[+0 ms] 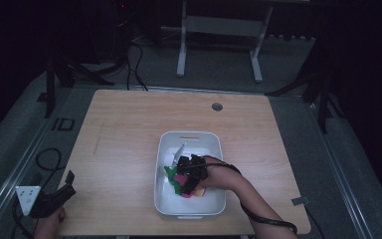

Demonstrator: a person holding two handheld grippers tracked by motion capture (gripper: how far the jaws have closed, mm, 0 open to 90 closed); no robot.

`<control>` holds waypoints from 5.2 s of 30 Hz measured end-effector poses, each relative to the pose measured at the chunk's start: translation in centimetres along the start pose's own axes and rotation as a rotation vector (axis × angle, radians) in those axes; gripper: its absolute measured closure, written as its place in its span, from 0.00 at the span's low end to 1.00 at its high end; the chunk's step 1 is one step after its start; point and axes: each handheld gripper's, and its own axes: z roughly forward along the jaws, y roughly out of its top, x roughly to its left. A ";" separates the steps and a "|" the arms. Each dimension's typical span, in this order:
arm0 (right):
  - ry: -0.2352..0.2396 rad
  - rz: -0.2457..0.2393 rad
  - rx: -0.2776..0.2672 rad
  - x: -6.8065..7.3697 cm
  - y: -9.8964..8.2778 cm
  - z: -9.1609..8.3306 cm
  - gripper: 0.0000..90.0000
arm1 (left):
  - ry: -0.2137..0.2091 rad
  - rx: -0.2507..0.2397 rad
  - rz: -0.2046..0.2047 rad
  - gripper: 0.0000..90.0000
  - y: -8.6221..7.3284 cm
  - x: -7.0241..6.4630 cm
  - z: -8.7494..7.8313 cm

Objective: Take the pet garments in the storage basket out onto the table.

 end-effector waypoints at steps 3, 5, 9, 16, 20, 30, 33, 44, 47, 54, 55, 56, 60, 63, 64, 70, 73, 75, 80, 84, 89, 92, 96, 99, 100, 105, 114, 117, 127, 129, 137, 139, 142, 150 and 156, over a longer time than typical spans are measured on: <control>-0.017 0.000 0.027 0.1 0.2 0.6 0.23 | 0.001 -0.001 0.000 0.02 0.0 0.0 0.0; -0.043 -0.011 0.072 0.4 0.3 1.9 0.27 | 0.000 -0.001 0.001 0.02 0.0 0.0 0.0; -0.088 -0.002 0.052 0.5 0.4 1.4 0.61 | 0.000 0.001 0.000 0.02 0.0 0.0 0.0; -0.100 0.027 0.019 0.2 0.3 -0.2 0.79 | 0.003 0.001 0.001 0.02 0.0 0.0 0.0; -0.106 0.036 -0.051 0.2 0.1 -2.0 0.79 | 0.004 0.001 0.001 0.02 0.0 0.0 0.0; -0.133 0.040 -0.164 0.4 -0.1 -7.0 0.80 | 0.005 0.002 0.002 0.02 0.0 -0.1 0.0; -0.133 0.034 -0.185 0.4 0.0 -8.3 0.80 | 0.005 0.002 0.002 0.02 0.0 -0.1 0.0; -0.192 0.028 -0.276 0.4 0.2 -13.2 0.80 | 0.005 0.003 0.004 0.02 0.0 0.0 0.0; -0.211 0.037 -0.289 0.2 -0.2 -14.0 0.80 | 0.006 0.002 0.004 0.02 0.0 0.0 0.0; -0.250 0.087 -0.315 -0.9 -2.4 -15.8 0.80 | 0.005 0.003 0.007 0.02 0.0 -0.1 0.0; -0.256 0.099 -0.318 -1.1 -2.8 -16.1 0.80 | 0.006 0.003 0.007 0.02 0.0 -0.1 0.0; -0.260 0.102 -0.318 -1.2 -3.1 -16.3 0.80 | 0.007 0.003 0.008 0.02 0.0 -0.1 0.0; -0.280 0.135 -0.319 -1.8 -4.7 -17.0 0.80 | 0.010 0.001 0.007 0.02 0.0 -0.1 0.0; -0.296 0.156 -0.321 -2.3 -5.9 -17.4 0.79 | 0.011 0.000 0.008 0.02 0.0 -0.1 0.0; -0.301 0.164 -0.318 -2.4 -6.3 -17.5 0.79 | 0.012 0.000 0.009 0.02 0.0 -0.1 0.0; -0.332 0.219 -0.313 -3.4 -8.9 -18.2 0.79 | 0.012 0.004 0.008 0.02 0.0 -0.1 0.0; -0.346 0.254 -0.315 -3.7 -10.3 -18.5 0.79 | 0.010 0.003 0.007 0.02 0.0 -0.1 0.0; -0.351 0.277 -0.324 -4.0 -11.2 -18.6 0.79 | 0.011 0.006 0.008 0.02 0.0 -0.1 0.0; -0.402 0.314 -0.297 -4.5 -12.6 -18.4 0.79 | 0.013 0.003 0.009 0.02 0.0 -0.1 0.0; -0.400 0.357 -0.294 -5.1 -14.0 -17.3 0.79 | 0.012 0.003 0.016 0.02 0.0 -0.1 0.0; -0.420 0.388 -0.283 -6.0 -15.0 -15.7 0.79 | 0.011 0.003 0.016 0.02 0.0 -0.1 0.0; -0.415 0.405 -0.276 -6.5 -15.7 -14.4 0.79 | 0.011 0.000 0.012 0.02 0.0 -0.1 0.0; -0.406 0.432 -0.269 -7.3 -16.5 -12.6 0.79 | 0.009 0.004 0.011 0.02 0.0 -0.1 0.0; -0.419 0.437 -0.269 -7.7 -16.8 -11.4 0.79 | 0.009 0.005 0.015 0.02 0.0 -0.1 0.0; -0.419 0.442 -0.274 -7.9 -16.9 -11.0 0.79 | 0.009 0.004 0.015 0.02 0.0 -0.1 0.0; -0.421 0.463 -0.289 -8.4 -17.0 -9.4 0.79 | 0.009 -0.004 0.014 0.02 0.0 -0.2 0.0; -0.366 0.493 -0.272 -9.3 -16.7 -6.3 0.79 | 0.006 -0.005 0.009 0.02 0.0 -0.1 0.0; -0.354 0.500 -0.255 -9.5 -16.6 -5.2 0.78 | 0.005 -0.004 0.009 0.02 0.0 -0.1 0.0; -0.338 0.525 -0.246 -9.5 -16.8 -2.4 0.76 | 0.008 -0.005 0.009 0.02 0.0 -0.2 0.0; -0.341 0.525 -0.240 -9.5 -16.7 -2.4 0.73 | 0.009 -0.005 0.008 0.02 0.0 -0.1 -0.1; -0.338 0.509 -0.254 -9.1 -16.3 -4.1 0.46 | 0.005 0.009 0.007 0.02 0.0 -0.1 0.0; -0.334 0.513 -0.263 -9.0 -16.3 -4.8 0.44 | 0.004 0.013 0.011 0.02 0.0 -0.1 0.0; -0.345 0.525 -0.285 -8.7 -16.5 -5.8 0.41 | 0.003 0.018 0.012 0.02 0.1 -0.1 0.1; -0.356 0.554 -0.372 -7.2 -18.2 -8.3 0.32 | 0.007 0.015 0.010 0.02 0.0 -0.1 0.0; -0.379 0.606 -0.447 -6.2 -20.6 -9.6 0.21 | 0.010 0.014 0.010 0.02 0.0 -0.1 0.0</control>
